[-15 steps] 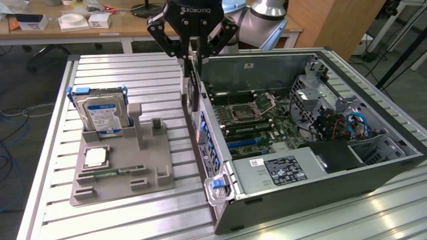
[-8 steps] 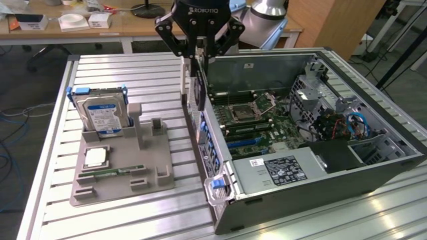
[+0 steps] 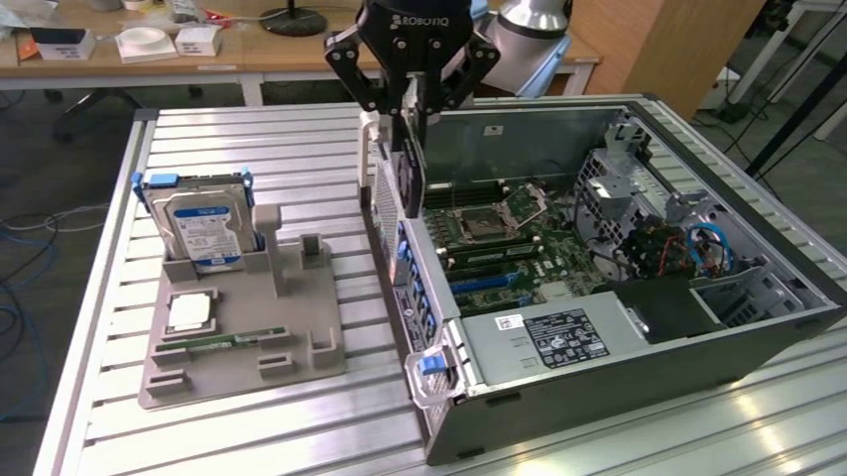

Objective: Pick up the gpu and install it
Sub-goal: 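Pick up the gpu and move the gpu toward the slot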

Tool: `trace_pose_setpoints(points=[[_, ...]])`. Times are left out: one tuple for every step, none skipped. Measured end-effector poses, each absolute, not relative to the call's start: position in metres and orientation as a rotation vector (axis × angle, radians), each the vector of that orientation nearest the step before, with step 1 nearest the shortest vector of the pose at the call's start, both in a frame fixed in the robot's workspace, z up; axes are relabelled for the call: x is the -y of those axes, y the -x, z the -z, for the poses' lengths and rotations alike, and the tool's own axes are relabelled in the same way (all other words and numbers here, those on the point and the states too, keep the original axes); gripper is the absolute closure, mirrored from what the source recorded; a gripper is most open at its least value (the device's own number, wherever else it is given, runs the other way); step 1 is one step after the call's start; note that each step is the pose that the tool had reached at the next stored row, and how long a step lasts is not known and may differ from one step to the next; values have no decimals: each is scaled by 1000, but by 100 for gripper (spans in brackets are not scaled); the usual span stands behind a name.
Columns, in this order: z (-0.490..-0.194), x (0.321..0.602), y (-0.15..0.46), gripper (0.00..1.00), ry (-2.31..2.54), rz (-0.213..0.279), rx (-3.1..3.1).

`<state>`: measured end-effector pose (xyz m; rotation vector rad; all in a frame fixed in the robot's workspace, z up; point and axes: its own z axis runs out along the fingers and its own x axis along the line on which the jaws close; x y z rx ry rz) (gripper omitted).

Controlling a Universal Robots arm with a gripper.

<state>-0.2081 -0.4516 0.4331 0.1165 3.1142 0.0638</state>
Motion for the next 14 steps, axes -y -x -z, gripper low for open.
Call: trace_pose_setpoints(points=[[-433,452,207,74,-117,-64,-3114],[-433,452,205,74,-117,-64,-3114],[-433,452,204,74,-117,-64,-3114],[-433,452,202,74,-116,-64,-3114],[-433,452,200,74,-116,-64,-3114],[-433,452,199,74,-117,-64,-3114],[-433,452,197,74,-116,-64,-3114],[-433,452,196,74,-116,-64,-3114],[-433,452,194,74,-116,-64,-3114],[-433,452,192,74,-116,-64,-3114],[-433,452,190,74,-116,-64,-3114],[-433,452,189,74,-116,-64,-3114],[-433,452,187,74,-117,-64,-3114],[-433,452,185,74,-117,-64,-3114]])
